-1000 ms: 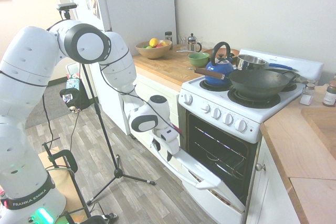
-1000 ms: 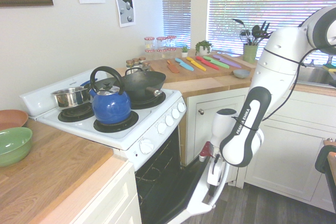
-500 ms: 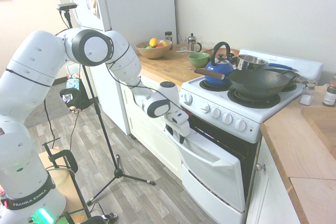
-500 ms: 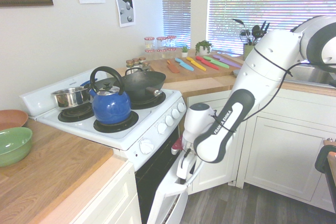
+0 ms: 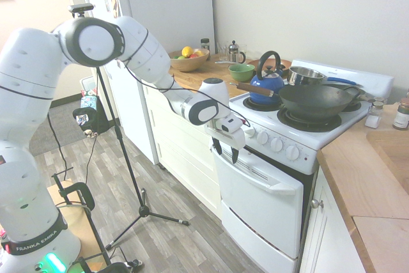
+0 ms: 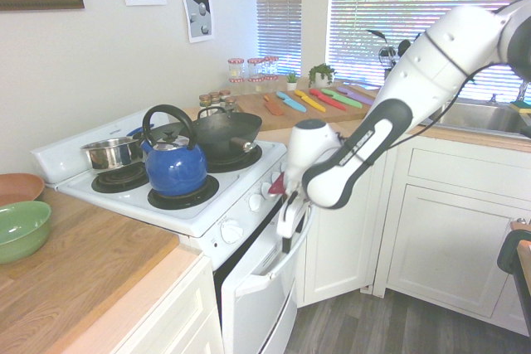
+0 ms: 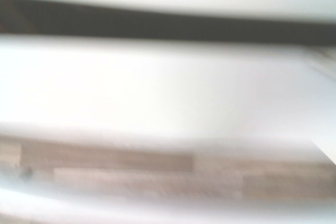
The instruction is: Close the oven
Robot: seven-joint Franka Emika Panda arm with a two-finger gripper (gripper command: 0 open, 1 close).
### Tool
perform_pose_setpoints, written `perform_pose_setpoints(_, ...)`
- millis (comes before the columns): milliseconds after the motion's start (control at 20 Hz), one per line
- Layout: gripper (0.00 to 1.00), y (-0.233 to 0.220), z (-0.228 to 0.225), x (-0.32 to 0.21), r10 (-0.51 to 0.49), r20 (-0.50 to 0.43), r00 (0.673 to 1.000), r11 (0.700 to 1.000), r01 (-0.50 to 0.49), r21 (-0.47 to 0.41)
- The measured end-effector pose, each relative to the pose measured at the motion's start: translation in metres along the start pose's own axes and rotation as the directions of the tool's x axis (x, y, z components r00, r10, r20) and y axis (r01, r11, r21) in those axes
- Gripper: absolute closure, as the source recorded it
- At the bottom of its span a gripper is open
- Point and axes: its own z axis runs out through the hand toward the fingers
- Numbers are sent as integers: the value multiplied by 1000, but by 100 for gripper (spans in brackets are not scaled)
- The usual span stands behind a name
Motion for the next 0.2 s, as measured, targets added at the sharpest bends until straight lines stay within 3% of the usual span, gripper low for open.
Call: perform_pose_setpoints(200, 0, 19, -86, 1, -18, 9, 1000, 997, 18, 70)
